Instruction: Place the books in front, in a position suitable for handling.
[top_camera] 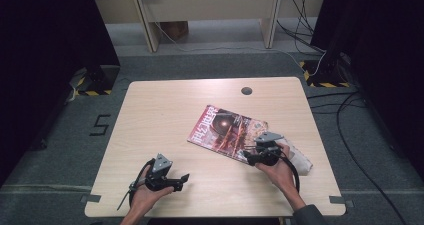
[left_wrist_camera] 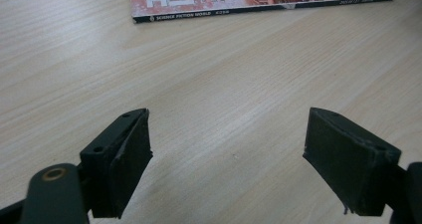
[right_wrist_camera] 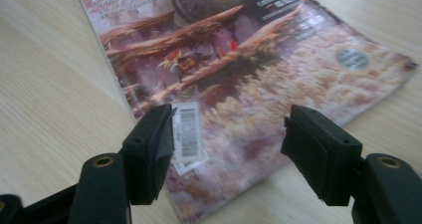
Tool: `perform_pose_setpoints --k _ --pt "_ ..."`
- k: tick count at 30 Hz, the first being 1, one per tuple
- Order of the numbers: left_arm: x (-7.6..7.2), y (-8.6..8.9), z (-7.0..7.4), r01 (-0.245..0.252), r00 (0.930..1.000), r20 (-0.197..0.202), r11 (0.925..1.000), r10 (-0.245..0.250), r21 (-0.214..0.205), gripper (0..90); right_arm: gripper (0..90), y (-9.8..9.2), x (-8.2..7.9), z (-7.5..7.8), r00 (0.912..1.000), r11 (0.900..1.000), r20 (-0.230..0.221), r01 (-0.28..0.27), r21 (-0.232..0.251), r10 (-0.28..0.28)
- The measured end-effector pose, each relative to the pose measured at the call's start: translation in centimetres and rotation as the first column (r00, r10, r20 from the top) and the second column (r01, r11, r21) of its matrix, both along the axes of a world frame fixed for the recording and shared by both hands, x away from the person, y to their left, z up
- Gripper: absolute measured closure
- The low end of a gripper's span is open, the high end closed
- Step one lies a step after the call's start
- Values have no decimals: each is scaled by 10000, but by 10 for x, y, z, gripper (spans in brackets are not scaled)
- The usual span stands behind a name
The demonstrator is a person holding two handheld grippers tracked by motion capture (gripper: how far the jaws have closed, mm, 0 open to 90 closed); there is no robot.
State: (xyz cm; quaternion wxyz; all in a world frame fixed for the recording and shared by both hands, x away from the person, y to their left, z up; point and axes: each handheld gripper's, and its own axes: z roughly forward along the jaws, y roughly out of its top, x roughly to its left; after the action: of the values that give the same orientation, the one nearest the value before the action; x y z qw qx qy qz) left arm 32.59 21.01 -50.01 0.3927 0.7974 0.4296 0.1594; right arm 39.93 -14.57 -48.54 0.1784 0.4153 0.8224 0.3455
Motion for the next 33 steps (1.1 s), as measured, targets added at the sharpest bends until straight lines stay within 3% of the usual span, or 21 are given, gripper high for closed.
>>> perform_pose_setpoints --k 9,17,18,19,21,23,27,29,33 --pt "1 -1 0 6 10000 -4 10000 -6 -20 177 355 10 12 -16 9991 9996 -397 131 -261 -141" --pt "0 -1 0 18 10000 34 10000 -18 -17 177 351 15 -5 -19 9992 9996 -291 286 -26 -286" --pt "0 -1 0 16 10000 28 10000 -17 22 177 343 16 -7 -19 9996 9997 -253 94 -212 -99" --pt "0 -1 0 12 10000 28 10000 -12 29 177 308 24 -14 -21 9996 9934 128 -244 -1123 260" --pt "0 0 1 -12 10000 59 10000 12 -3 177 293 28 -17 -21 9997 9932 24 -235 -1137 240" --pt "0 1 1 -36 10000 49 10000 37 -24 177 289 32 -20 -18 9981 9897 -212 -599 -1300 576" --pt "0 1 2 -19 10000 76 10000 20 -65 177 290 36 -26 -16 9971 9922 -531 -606 -1086 550" --pt "1 2 2 -51 10000 78 10000 52 -76 177 290 40 -35 -15 9953 9952 -743 -676 -704 624" --pt "1 2 2 -86 9999 64 9999 87 -86 177 290 46 -45 -15 9926 9946 -830 -924 -467 883"
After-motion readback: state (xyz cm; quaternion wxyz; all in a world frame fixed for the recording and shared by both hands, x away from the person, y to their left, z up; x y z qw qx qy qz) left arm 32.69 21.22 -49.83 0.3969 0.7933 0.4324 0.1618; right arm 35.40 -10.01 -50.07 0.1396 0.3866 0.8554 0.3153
